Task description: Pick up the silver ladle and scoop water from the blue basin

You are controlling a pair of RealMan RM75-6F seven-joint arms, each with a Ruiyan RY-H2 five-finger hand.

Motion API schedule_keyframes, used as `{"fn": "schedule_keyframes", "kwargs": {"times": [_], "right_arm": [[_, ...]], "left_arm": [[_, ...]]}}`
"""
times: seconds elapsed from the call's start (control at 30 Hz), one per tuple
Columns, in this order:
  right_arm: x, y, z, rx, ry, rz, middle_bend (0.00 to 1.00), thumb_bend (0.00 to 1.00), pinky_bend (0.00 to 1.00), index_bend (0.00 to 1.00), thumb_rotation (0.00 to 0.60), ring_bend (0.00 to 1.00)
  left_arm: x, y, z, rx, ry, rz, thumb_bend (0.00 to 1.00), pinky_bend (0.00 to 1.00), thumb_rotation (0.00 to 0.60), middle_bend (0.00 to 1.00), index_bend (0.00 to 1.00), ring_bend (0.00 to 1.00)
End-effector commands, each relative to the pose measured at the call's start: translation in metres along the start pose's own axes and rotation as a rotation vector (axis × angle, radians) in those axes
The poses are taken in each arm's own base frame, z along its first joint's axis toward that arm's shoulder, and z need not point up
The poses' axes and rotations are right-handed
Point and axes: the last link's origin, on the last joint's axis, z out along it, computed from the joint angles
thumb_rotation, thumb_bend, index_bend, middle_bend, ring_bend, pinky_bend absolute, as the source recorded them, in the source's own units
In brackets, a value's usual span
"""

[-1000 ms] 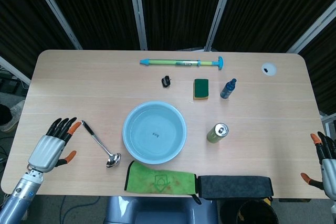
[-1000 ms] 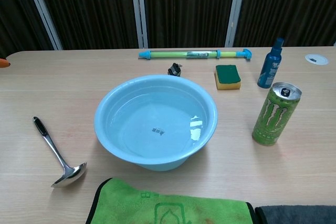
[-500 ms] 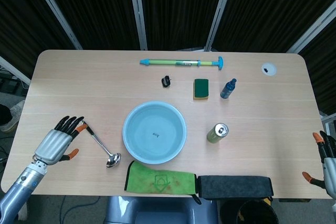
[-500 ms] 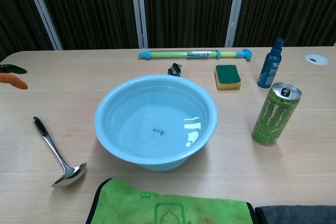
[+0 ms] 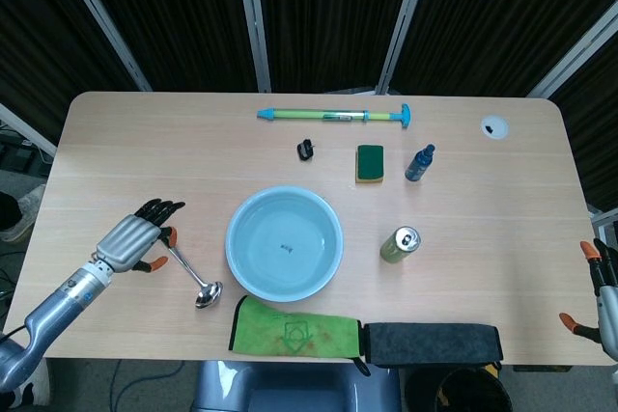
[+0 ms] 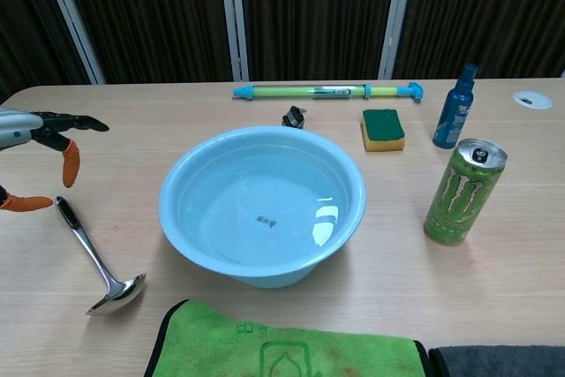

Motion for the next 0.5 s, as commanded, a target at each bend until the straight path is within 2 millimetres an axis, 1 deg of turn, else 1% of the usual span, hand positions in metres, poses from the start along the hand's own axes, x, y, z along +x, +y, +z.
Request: {"fn": "schedule_keyframes", "kwargs": {"times": [0.03, 0.13, 0.3, 0.4, 0.5], "right_arm": [[0.0, 0.002, 0.002, -0.011, 0.001, 0.0, 0.0, 0.0, 0.0, 0.0, 0.6, 0.0], [0.001, 0.003, 0.003, -0.02, 0.002, 0.0, 0.0, 0.0, 0.0, 0.0, 0.6, 0.0], [-0.001, 0.003, 0.005, -0.029, -0.004, -0.005, 0.0, 0.0, 0.0, 0.0, 0.6, 0.0], [-0.001, 0.004, 0.007, -0.034, -0.006, -0.007, 0.0, 0.0, 0.0, 0.0, 0.6, 0.0], [-0.002, 0.004, 0.008, -0.04, -0.006, -0.008, 0.0, 0.0, 0.0, 0.0, 0.6, 0.0]], "left_arm": [[-0.005, 0.001, 0.016, -0.024, -0.039, 0.006, 0.32, 0.0, 0.6, 0.0, 0.48, 0.0], [-0.009, -0.002, 0.023, -0.024, -0.063, 0.006, 0.32, 0.0, 0.6, 0.0, 0.49, 0.0], [-0.024, -0.003, 0.03, -0.03, -0.123, 0.009, 0.32, 0.0, 0.6, 0.0, 0.49, 0.0], [-0.03, 0.001, 0.028, -0.05, -0.139, 0.014, 0.32, 0.0, 0.6, 0.0, 0.49, 0.0], [-0.034, 0.003, 0.022, -0.074, -0.153, 0.035, 0.32, 0.0, 0.6, 0.0, 0.49, 0.0]]}}
